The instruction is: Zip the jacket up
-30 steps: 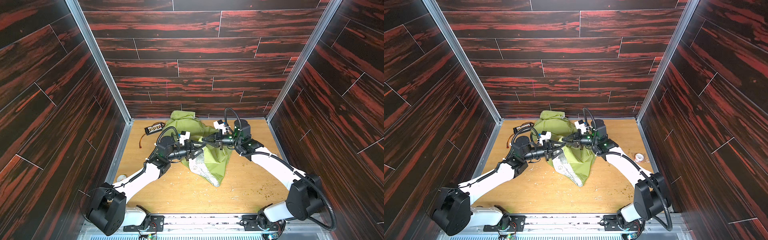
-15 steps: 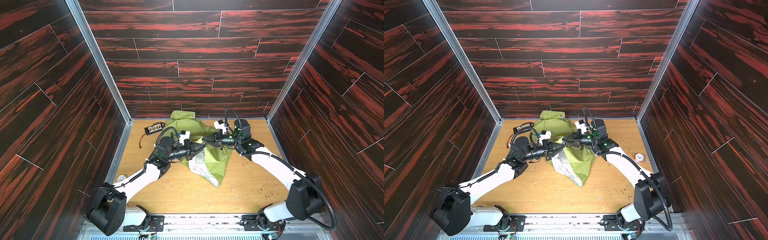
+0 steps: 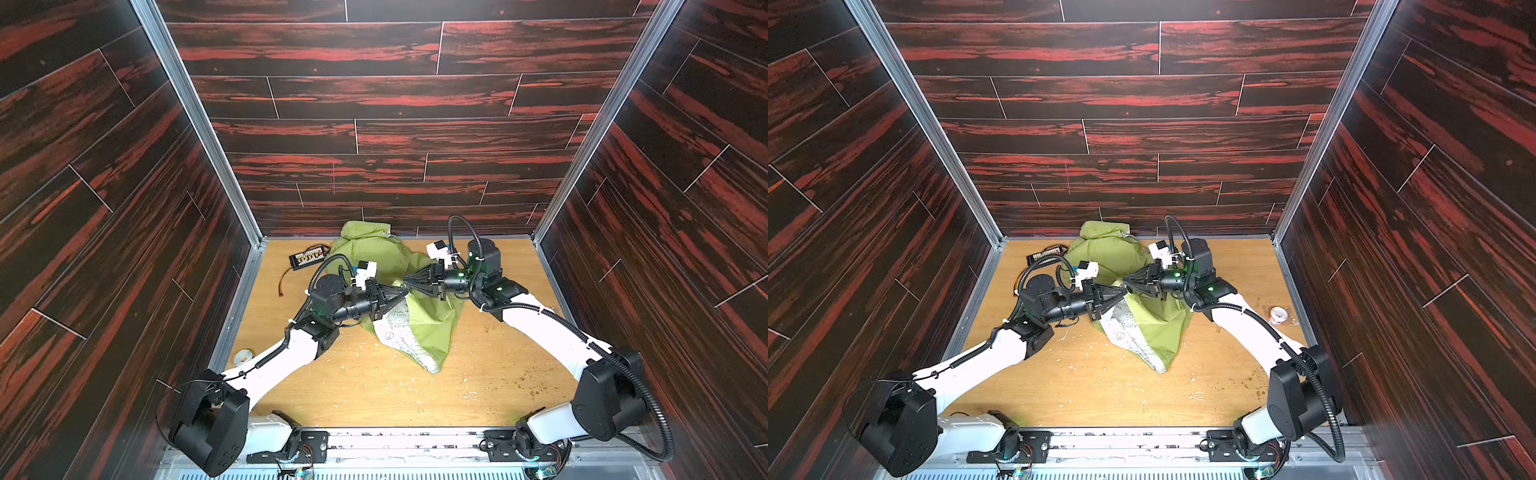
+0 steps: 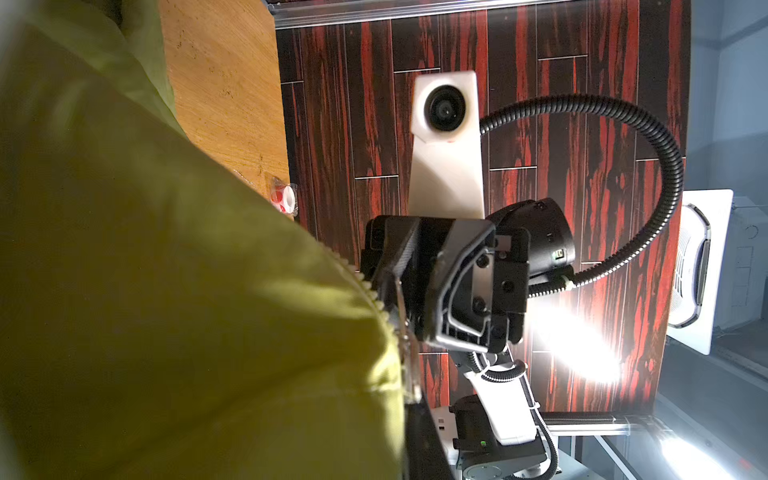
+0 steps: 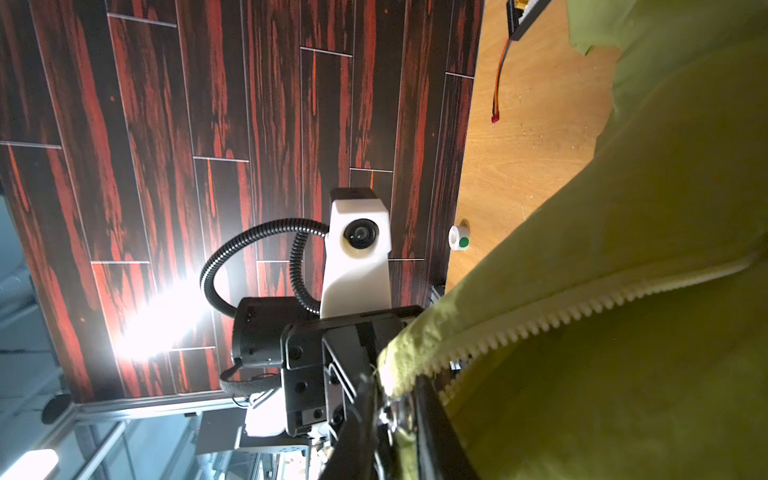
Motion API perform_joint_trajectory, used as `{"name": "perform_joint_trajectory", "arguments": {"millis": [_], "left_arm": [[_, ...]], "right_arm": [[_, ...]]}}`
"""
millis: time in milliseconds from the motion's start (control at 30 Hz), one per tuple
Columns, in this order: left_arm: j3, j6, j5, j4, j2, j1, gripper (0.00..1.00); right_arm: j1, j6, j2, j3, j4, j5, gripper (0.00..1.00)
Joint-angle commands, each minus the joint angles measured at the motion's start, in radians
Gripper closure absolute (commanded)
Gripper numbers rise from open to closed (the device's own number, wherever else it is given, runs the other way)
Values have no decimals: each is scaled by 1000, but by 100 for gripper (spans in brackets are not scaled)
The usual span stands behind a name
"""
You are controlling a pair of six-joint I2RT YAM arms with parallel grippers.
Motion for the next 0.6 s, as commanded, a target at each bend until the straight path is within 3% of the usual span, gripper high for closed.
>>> {"name": "perform_joint_trajectory", "arguments": {"millis": [0, 67, 233, 433, 567], "left_arm": [[-4, 7, 9, 31, -24, 2, 100], [-8, 8, 9, 31, -24, 3, 100], [-16, 5, 2, 29, -32, 4, 100], [-32, 8, -7, 17, -62, 14, 100], [-37, 5, -1, 12, -78, 23, 100]], "right_arm": [[3, 3, 14, 10, 13, -11, 93], [3, 1, 13, 12, 12, -8, 100], [2, -31, 7, 16, -35, 30, 100], [0, -208, -14, 56, -249, 264, 100], [0, -255, 15, 86, -300, 313, 100]]}}
